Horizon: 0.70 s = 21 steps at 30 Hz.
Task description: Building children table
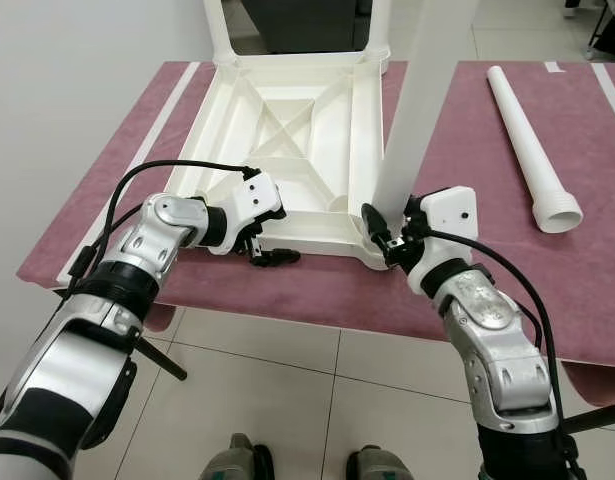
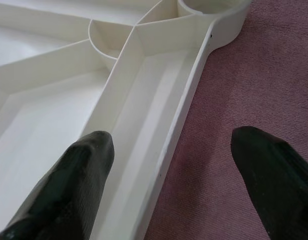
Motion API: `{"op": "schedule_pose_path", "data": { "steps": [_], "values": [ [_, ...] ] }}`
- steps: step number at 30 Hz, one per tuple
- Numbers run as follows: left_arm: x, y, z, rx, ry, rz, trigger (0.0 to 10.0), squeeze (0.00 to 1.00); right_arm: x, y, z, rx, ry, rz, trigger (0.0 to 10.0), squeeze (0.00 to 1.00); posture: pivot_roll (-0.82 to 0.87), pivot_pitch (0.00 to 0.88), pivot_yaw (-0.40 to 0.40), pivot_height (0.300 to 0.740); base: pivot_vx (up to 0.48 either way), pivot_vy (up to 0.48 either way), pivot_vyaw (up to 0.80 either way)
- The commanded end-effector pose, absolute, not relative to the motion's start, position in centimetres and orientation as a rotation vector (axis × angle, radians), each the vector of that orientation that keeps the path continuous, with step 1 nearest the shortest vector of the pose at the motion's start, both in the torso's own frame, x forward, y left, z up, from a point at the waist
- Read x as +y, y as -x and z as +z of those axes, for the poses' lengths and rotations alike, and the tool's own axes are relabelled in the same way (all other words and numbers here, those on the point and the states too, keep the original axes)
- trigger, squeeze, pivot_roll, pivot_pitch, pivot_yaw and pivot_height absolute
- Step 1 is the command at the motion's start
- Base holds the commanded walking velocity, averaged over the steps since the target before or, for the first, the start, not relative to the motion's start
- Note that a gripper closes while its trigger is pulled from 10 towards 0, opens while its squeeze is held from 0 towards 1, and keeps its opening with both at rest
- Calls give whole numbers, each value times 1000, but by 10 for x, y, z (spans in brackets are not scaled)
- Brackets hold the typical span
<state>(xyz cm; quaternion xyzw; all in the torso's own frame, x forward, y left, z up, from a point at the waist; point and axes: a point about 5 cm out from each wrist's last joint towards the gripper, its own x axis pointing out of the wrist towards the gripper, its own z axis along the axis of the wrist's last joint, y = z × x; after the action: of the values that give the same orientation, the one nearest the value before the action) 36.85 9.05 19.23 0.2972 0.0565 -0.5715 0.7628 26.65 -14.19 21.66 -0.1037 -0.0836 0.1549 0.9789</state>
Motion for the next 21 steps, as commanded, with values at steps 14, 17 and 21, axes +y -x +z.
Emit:
{"op": "schedule_pose_path", "data": {
  "steps": [14,17,21],
  "values": [
    [99,-373,168,218,-700,-1221,3725,0,-135,-252,225,-188,164,311,10000,0,-167,227,157,740,0,0,0],
    [101,-375,168,204,-672,-1192,0,0,-135,-249,224,-182,158,306,10000,0,-164,240,157,740,0,0,0],
    [100,-376,169,195,-659,-1189,0,0,-135,-248,224,-179,156,307,10000,0,-162,240,155,740,0,0,0]
  ]
}}
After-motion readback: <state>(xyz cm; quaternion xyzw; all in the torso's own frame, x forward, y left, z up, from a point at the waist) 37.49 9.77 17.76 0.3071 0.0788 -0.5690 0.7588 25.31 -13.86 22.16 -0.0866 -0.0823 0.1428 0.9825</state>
